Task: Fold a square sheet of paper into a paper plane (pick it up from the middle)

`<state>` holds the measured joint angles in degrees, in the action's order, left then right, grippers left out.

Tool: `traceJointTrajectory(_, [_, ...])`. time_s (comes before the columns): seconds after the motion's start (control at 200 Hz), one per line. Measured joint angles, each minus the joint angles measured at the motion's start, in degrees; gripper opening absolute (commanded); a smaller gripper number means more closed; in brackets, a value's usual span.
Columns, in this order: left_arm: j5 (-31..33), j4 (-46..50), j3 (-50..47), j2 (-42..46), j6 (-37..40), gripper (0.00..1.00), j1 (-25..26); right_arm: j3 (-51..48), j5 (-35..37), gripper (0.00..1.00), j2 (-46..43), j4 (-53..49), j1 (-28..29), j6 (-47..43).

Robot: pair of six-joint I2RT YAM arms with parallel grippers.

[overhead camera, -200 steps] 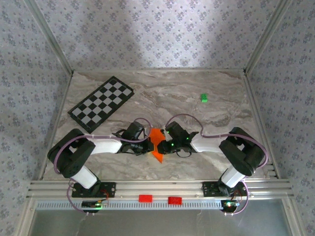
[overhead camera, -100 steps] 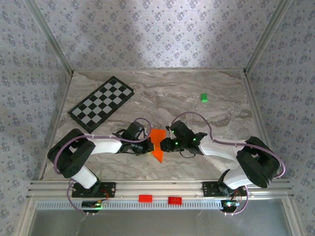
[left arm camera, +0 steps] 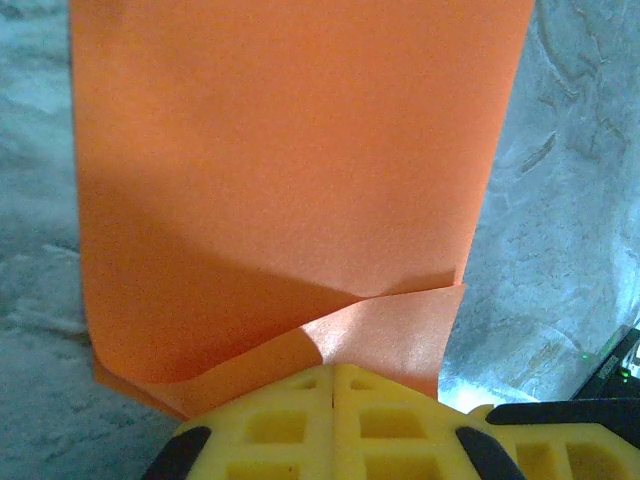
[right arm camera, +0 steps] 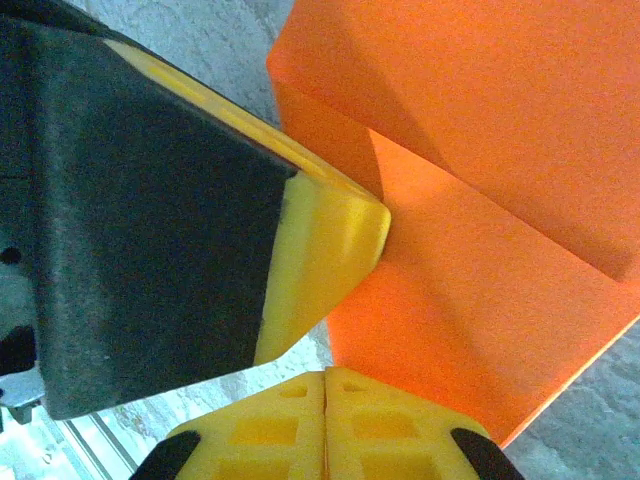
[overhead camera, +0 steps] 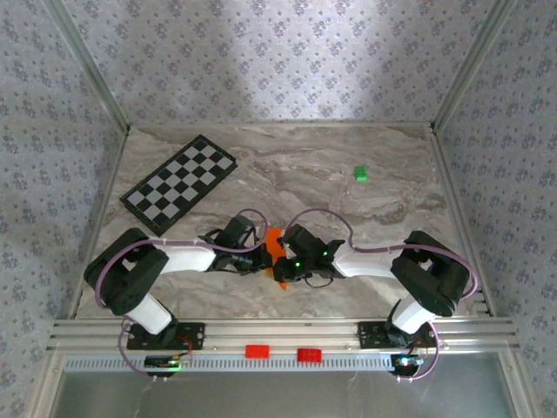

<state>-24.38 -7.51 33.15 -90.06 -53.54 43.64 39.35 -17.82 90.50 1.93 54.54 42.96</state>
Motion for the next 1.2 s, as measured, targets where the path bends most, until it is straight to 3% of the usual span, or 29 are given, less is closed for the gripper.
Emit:
traceJointTrajectory(0.595, [0.0, 0.02, 0.0, 0.0, 0.15, 0.0, 0.0, -3.3, 0.07, 0.06, -4.39, 1.75, 1.29, 7.21])
traceJointTrajectory(0.91, [0.0, 0.0, -0.04, 0.02, 0.17, 0.0, 0.0, 0.11, 0.07, 0.05, 1.07, 2.82, 1.86, 11.74])
traceJointTrajectory(1.204, [0.0, -0.17, -0.24, 0.04, 0.17, 0.0, 0.0, -4.28, 0.52, 0.05, 1.11, 8.22, 2.8, 14.69])
